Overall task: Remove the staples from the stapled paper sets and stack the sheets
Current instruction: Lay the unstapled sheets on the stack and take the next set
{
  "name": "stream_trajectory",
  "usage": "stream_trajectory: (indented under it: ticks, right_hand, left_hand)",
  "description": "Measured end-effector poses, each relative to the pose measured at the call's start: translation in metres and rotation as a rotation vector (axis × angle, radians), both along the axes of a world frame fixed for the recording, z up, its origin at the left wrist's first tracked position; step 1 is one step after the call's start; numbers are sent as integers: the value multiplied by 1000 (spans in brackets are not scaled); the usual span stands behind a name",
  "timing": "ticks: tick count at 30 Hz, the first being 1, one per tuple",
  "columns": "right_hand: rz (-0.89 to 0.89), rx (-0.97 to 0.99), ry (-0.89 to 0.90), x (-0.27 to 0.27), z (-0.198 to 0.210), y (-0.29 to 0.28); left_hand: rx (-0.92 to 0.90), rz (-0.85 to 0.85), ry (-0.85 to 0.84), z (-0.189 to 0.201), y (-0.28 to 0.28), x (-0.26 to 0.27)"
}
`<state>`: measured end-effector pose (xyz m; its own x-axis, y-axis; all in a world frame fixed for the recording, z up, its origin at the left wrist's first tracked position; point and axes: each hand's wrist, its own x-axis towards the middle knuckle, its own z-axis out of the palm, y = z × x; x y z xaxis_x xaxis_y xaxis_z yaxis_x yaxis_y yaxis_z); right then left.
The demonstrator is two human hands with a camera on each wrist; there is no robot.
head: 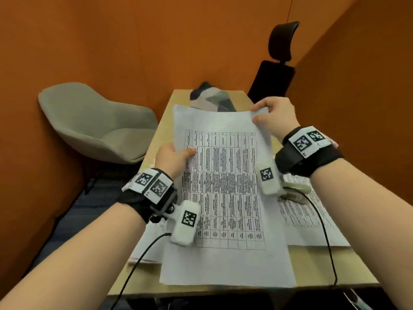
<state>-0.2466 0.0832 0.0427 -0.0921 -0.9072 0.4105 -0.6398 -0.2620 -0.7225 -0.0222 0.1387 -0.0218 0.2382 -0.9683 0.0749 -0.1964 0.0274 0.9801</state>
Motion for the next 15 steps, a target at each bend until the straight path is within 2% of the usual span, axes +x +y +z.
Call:
stream_trajectory:
  ticks: [3,4,8,10,13,15]
  right_hand:
    - [-95,134,41,-19,-43,-10]
    - [-108,195,113,-26,-54,-10]
    - [-106,644,691,-58,-103,-1]
    - [-64,782,842,-65,-120,1]
    - [-102,726,893,-64,-133,1]
    - [-138,697,862,-64,-134,-1]
  left_hand:
    - [96,22,-101,-25,-1,-5]
    - [106,20,-125,-30,0,-7]
    - [100,40,-192,-38,2,-10]
    - [85,53,-189,-39,4,-11]
    - [45,44,-209,-40,7,-14]
    - [29,31,-232,-41,10,-16]
